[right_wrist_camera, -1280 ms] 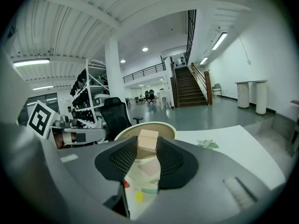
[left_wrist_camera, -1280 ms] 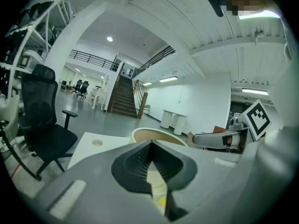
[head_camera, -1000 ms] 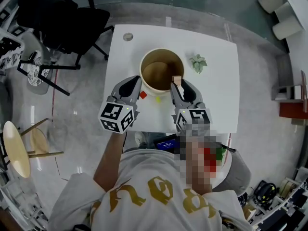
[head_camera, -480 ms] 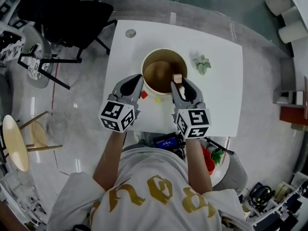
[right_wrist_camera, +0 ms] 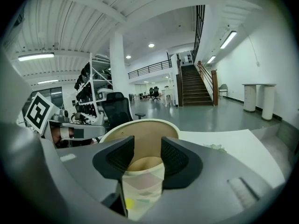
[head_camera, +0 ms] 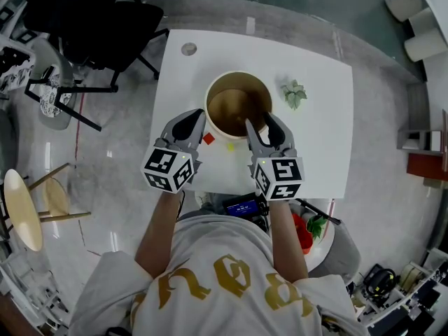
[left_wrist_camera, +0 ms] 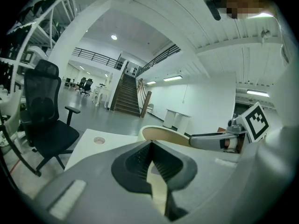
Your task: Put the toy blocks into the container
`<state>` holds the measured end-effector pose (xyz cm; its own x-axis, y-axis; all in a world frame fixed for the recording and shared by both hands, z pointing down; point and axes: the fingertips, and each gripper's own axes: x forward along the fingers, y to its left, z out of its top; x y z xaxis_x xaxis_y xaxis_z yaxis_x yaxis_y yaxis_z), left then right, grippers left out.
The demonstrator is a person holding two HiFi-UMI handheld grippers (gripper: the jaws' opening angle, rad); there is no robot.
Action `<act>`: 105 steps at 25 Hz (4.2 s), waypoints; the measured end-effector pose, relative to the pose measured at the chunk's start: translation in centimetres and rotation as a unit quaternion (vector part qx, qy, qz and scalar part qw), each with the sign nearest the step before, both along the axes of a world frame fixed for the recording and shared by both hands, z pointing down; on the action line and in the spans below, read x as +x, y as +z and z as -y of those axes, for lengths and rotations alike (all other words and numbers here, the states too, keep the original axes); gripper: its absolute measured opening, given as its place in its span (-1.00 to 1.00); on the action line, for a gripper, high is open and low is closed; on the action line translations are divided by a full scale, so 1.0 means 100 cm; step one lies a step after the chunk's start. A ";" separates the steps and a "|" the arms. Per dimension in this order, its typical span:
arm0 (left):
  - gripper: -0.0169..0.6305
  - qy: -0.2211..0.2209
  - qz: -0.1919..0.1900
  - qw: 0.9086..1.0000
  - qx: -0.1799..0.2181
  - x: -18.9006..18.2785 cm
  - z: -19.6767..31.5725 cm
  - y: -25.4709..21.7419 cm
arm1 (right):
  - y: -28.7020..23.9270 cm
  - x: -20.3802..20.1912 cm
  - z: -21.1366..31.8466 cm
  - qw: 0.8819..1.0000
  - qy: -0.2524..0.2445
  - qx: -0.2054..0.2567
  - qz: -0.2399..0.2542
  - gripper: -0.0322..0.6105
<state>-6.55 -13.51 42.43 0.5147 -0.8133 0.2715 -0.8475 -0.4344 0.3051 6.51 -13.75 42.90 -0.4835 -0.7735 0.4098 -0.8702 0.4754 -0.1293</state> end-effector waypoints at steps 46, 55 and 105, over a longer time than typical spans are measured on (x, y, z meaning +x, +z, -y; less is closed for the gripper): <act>-0.95 0.030 0.071 0.997 -0.018 -0.001 -0.084 0.028 | 0.037 0.003 -0.097 0.999 0.027 -0.040 -0.023 -0.37; -0.94 0.027 0.062 0.997 -0.038 -0.001 -0.083 0.047 | 0.064 -0.003 -0.095 0.997 0.009 -0.072 -0.030 -0.36; -0.95 0.019 0.076 0.988 -0.136 -0.018 -0.065 0.142 | 0.178 -0.030 -0.084 0.976 -0.054 -0.181 -0.109 -0.62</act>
